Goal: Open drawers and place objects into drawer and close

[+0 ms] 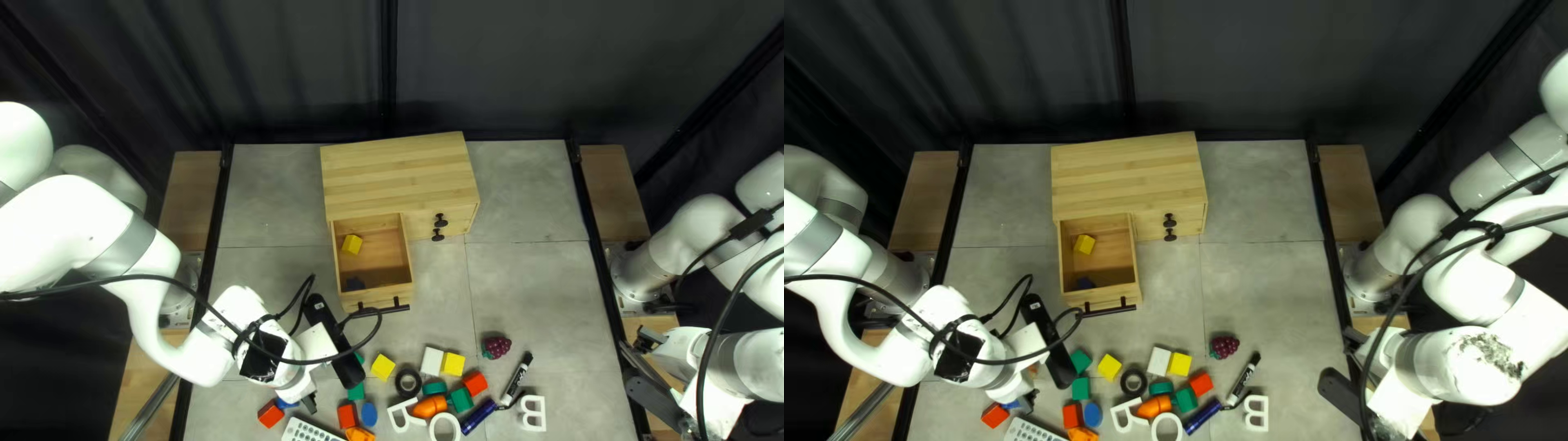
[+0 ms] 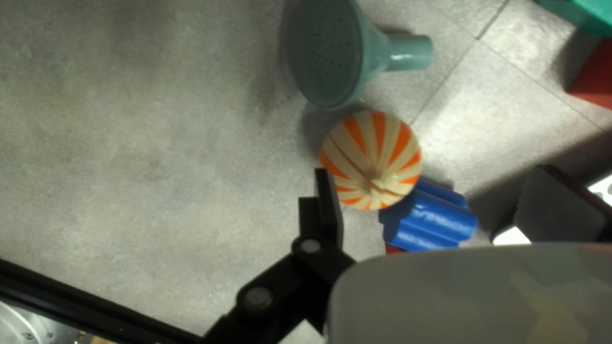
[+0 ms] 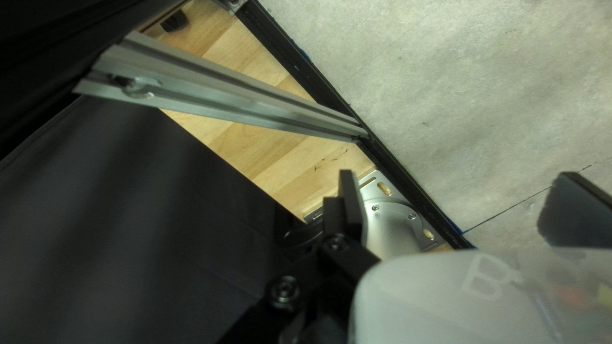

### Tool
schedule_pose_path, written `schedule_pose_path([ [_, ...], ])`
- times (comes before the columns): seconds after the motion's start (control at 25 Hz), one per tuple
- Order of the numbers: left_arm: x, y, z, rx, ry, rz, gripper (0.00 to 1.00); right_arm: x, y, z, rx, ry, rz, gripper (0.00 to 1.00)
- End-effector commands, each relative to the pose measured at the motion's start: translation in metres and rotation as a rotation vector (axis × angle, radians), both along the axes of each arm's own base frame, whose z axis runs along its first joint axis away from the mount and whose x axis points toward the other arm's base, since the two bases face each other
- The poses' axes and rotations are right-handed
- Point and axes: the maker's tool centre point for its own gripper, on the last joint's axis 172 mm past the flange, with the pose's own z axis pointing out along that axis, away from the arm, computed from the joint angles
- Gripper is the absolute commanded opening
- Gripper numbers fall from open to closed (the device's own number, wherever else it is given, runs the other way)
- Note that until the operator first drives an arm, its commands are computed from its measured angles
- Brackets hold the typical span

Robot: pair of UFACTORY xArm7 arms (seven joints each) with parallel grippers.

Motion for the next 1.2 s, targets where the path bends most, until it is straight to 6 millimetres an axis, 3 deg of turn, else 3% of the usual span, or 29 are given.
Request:
schedule_pose_path([
  [0.04, -0.006, 0.000, -0.010, -0.002, -0.004, 0.006, 1.00, 0.000, 0.000, 0.000, 0.000, 0.000, 0.000, 1.00],
  [0.44, -0.003, -0.003, -0.021, 0.017, -0.017, -0.005, 1.00, 0.000, 0.000, 0.000, 0.000, 0.000, 0.000, 1.00],
  [0.48, -0.002, -0.003, -0.022, 0.019, -0.019, -0.006, 0.95, 0.000, 0.000, 0.000, 0.000, 0.000, 0.000, 1.00],
  [0.52, -0.002, -0.003, -0.023, 0.020, -0.020, -0.006, 0.89, 0.000, 0.000, 0.000, 0.000, 0.000, 0.000, 1.00],
  [0.56, -0.002, -0.002, -0.024, 0.022, -0.021, -0.006, 0.72, 0.000, 0.000, 0.000, 0.000, 0.000, 0.000, 1.00],
  [0.64, -0.002, -0.002, -0.024, 0.024, -0.024, -0.006, 0.68, 0.000, 0.000, 0.000, 0.000, 0.000, 0.000, 1.00],
  [0.68, -0.002, -0.002, -0.024, 0.025, -0.029, -0.008, 0.42, 0.000, 0.000, 0.000, 0.000, 0.000, 0.000, 1.00],
  [0.72, -0.003, -0.002, -0.023, 0.028, -0.030, -0.008, 0.04, 0.000, 0.000, 0.000, 0.000, 0.000, 0.000, 1.00],
  [0.76, -0.004, -0.002, -0.023, 0.030, -0.030, -0.009, 0.00, 0.000, 0.000, 0.000, 0.000, 0.000, 0.000, 1.00],
  [1.04, -0.011, 0.002, 0.001, 0.067, -0.031, -0.001, 0.00, 0.000, 0.000, 0.000, 0.000, 0.000, 0.000, 1.00],
  [1.2, -0.005, 0.009, 0.045, 0.115, -0.048, -0.006, 0.00, 0.000, 0.000, 0.000, 0.000, 0.000, 0.000, 1.00],
])
